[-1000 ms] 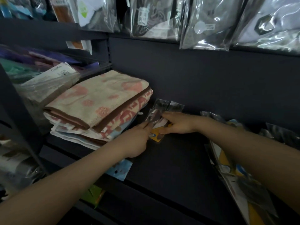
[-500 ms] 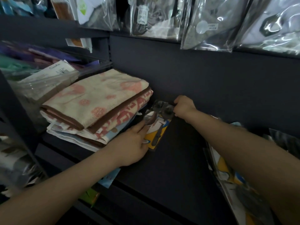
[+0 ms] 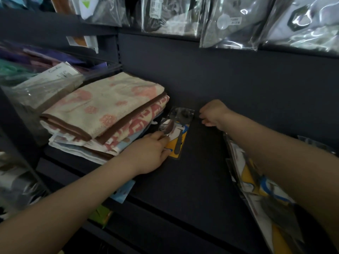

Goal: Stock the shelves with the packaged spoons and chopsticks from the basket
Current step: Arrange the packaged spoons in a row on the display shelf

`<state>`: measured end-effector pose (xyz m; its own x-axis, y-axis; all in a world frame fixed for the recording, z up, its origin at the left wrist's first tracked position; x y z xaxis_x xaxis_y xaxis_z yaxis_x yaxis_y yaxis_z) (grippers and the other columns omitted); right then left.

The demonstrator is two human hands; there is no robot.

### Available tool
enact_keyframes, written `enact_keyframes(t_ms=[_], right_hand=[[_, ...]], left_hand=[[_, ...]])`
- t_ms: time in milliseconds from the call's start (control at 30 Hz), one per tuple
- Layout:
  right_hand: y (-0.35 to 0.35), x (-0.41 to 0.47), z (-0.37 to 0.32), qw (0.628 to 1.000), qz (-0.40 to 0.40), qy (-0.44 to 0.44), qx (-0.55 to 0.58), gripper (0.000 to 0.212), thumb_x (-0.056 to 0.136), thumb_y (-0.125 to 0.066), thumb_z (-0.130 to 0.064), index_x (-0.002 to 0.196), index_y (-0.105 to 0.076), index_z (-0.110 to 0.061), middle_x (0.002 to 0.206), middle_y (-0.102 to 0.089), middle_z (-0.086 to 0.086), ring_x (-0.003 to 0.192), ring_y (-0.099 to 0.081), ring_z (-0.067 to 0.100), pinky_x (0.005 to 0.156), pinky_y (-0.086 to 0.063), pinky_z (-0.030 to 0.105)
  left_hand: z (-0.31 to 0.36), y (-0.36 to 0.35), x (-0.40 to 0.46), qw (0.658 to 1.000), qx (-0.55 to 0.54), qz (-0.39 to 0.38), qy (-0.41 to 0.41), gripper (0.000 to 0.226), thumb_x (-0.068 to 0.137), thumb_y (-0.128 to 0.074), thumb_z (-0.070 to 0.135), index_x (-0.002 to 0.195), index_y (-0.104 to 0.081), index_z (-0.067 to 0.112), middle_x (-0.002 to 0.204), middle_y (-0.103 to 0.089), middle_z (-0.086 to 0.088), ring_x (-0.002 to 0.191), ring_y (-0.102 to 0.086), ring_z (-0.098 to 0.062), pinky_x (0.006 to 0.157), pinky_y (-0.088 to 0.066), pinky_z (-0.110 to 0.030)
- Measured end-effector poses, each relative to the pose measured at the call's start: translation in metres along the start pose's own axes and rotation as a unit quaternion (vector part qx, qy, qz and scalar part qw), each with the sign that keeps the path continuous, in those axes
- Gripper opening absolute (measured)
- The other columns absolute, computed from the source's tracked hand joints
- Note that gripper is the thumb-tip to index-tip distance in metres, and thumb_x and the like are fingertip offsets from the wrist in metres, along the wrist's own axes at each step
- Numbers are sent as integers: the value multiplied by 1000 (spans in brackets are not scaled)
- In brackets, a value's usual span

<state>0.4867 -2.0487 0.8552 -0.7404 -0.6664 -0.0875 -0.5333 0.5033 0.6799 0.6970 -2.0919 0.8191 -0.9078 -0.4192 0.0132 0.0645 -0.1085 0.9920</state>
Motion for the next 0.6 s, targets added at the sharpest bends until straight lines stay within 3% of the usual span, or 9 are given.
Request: enact_keyframes(t_ms=[67,133,200,300,400,500,600], right_hand=[[24,-31,-6,993,-69,79,-63,30,91,-50,1,120,-56,2,104,-62,19,84,-56,21,60,-44,20],[48,-63,-1,971,-134,152,-126,27,90,-54,0,116,-60,-2,101,-64,14,88,-58,17,63,-45,12],[66,-91,16,944,-187,176,-205,27,89,-59,-6,116,-61,-8,102,-63,4,93,-58,13,68,-44,4],[77,-111,43,896,-173,188,-362,39,90,-60,-19,127,-52,-12,118,-55,1,107,-53,15,82,-41,11],[87,-99,66,911,-106,160,-365,50,90,-58,-31,133,-45,-8,133,-50,6,117,-51,23,100,-40,34],[94,-78,80,936,-45,125,-327,57,94,-50,-36,142,-34,-11,147,-40,8,128,-45,25,107,-35,33],[85,-59,83,966,-27,106,-235,59,95,-50,-31,144,-29,-7,148,-39,12,132,-42,27,109,-34,33]], left_hand=[[4,3,-1,999,25,26,-6,51,96,-34,39,144,-27,21,157,-12,-1,139,-24,-24,111,-30,-36],[16,7,-6,996,39,75,-32,50,95,-37,39,142,-32,21,157,-11,-1,142,-17,-23,113,-27,-38],[33,13,-11,990,16,110,-81,49,94,-40,39,139,-37,21,153,-22,-1,140,-21,-20,113,-26,-33],[60,21,-13,982,-57,118,-134,45,92,-43,39,134,-45,24,143,-39,6,130,-38,-12,108,-31,-25],[84,22,-2,979,-111,85,-146,43,92,-46,38,132,-46,23,133,-48,7,116,-49,-9,91,-34,-15],[105,16,12,974,-179,29,-131,43,90,-50,38,130,-48,23,127,-56,3,103,-57,-10,84,-44,-21],[118,16,20,971,-208,37,-114,36,90,-52,34,123,-53,20,118,-60,1,96,-60,-13,83,-49,-29]])
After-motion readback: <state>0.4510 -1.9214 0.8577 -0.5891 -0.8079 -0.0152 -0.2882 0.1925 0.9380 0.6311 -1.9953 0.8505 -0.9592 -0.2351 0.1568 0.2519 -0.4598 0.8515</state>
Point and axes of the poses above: each hand's wrist, its own x-axis towards the middle knuckle, its own y-axis out of the back of the hand, z = x × y, the point moved 3 cm from there along x, towards the middle knuckle
